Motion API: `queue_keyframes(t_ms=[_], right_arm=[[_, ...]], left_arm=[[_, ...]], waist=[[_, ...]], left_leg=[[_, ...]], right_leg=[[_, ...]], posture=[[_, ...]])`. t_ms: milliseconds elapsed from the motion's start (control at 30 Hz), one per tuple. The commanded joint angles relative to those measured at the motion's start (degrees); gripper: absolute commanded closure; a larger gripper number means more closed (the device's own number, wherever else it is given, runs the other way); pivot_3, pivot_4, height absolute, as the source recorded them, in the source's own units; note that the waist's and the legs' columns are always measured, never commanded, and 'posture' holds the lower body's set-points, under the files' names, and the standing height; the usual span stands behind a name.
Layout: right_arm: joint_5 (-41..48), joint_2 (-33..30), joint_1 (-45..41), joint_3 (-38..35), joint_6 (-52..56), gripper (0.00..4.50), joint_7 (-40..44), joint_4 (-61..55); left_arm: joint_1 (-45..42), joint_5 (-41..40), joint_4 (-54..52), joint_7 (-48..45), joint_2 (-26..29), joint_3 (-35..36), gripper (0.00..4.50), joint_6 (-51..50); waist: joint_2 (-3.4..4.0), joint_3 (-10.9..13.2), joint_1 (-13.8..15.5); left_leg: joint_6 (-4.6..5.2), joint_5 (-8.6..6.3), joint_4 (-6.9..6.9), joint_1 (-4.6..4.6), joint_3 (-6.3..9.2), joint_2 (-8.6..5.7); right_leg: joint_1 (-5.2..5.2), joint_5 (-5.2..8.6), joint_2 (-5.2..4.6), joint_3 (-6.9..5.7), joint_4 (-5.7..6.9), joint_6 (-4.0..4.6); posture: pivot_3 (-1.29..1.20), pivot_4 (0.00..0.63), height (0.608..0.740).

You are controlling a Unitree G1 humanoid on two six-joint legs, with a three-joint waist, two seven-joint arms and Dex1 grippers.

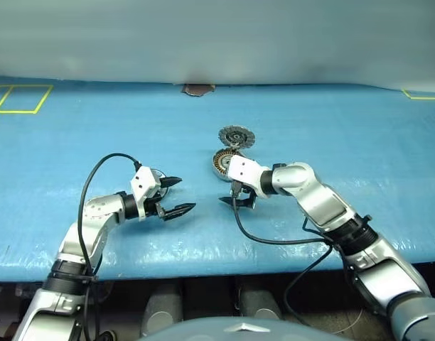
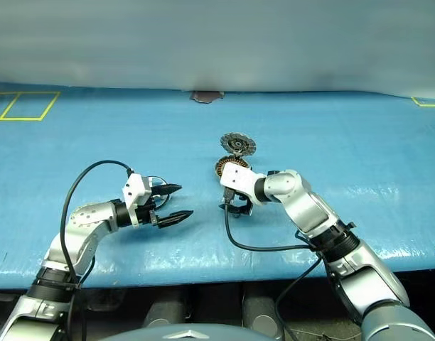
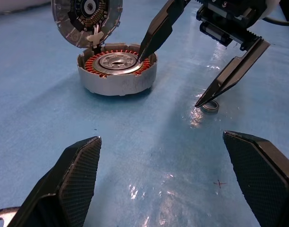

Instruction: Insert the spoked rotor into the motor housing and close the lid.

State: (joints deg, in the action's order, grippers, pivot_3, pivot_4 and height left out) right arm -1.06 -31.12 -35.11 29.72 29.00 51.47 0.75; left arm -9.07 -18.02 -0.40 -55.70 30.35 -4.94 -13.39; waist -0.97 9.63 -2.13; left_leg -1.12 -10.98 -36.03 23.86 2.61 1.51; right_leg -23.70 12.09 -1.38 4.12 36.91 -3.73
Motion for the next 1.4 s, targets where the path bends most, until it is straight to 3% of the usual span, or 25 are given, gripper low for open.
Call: queue_keyframes(t_ms=[33, 633, 1133, 1233, 1367, 1400], right_arm=[[-2.08, 0.33, -3.53, 0.09, -2.92, 0.03, 1.96, 3.02], [-5.64, 3.97, -10.54, -1.84, -8.18, 0.03, 3.70, 14.23], [-7.48, 5.21, -9.87, -1.51, -9.19, 0.03, 5.46, 19.10], [-7.42, 6.03, -9.86, -1.17, -9.14, 0.56, 6.38, 20.93], [-8.17, 7.33, -9.70, -1.24, -9.11, 1.86, 5.93, 22.59], [-8.35, 7.64, -9.73, -1.38, -9.25, 1.86, 5.66, 23.10]], left_arm=[[1.08, -0.77, -3.44, 0.92, -0.43, 0.98, 0.00, 0.69], [3.22, -1.23, -5.36, 2.97, -0.07, 1.59, 0.00, 0.22], [3.89, -1.51, -6.46, 2.61, 1.27, 2.55, 0.00, -0.62], [3.63, -1.61, -6.37, 2.49, 1.54, 2.68, 0.00, -0.73], [3.64, -2.00, -6.35, 2.22, 1.92, 3.09, 0.00, -0.63], [3.79, -2.24, -6.19, 1.98, 1.98, 3.34, 0.00, -0.37]], waist=[[0.00, 0.00, -0.02], [0.02, 0.01, -0.05], [0.02, 0.01, -0.14], [0.03, 0.01, -0.23], [0.03, 0.00, -0.39], [0.00, -0.02, -0.41]], left_leg=[[0.00, 0.00, 0.00, -0.01, 0.00, 0.00], [-0.01, 0.00, 0.01, -0.03, -0.01, 0.00], [-0.01, 0.00, 0.05, -0.04, -0.01, 0.01], [-0.01, 0.00, 0.05, -0.06, -0.01, 0.01], [-0.01, 0.00, 0.04, -0.14, -0.01, 0.01], [-0.01, 0.00, 0.04, -0.14, -0.01, 0.02]], right_leg=[[0.01, 0.00, 0.00, 0.00, 0.01, 0.00], [0.01, -0.01, 0.00, -0.01, 0.02, 0.00], [0.00, -0.01, 0.01, 0.00, 0.03, 0.01], [0.01, -0.01, 0.01, -0.01, 0.04, 0.01], [0.09, -0.01, 0.01, -0.01, 0.04, 0.01], [0.09, 0.00, 0.01, 0.00, 0.04, 0.01]], posture=[[0.00, 0.150, 0.740], [0.00, 0.150, 0.740], [0.00, 0.150, 0.740], [0.00, 0.150, 0.740], [0.00, 0.150, 0.740], [0.00, 0.150, 0.740]])
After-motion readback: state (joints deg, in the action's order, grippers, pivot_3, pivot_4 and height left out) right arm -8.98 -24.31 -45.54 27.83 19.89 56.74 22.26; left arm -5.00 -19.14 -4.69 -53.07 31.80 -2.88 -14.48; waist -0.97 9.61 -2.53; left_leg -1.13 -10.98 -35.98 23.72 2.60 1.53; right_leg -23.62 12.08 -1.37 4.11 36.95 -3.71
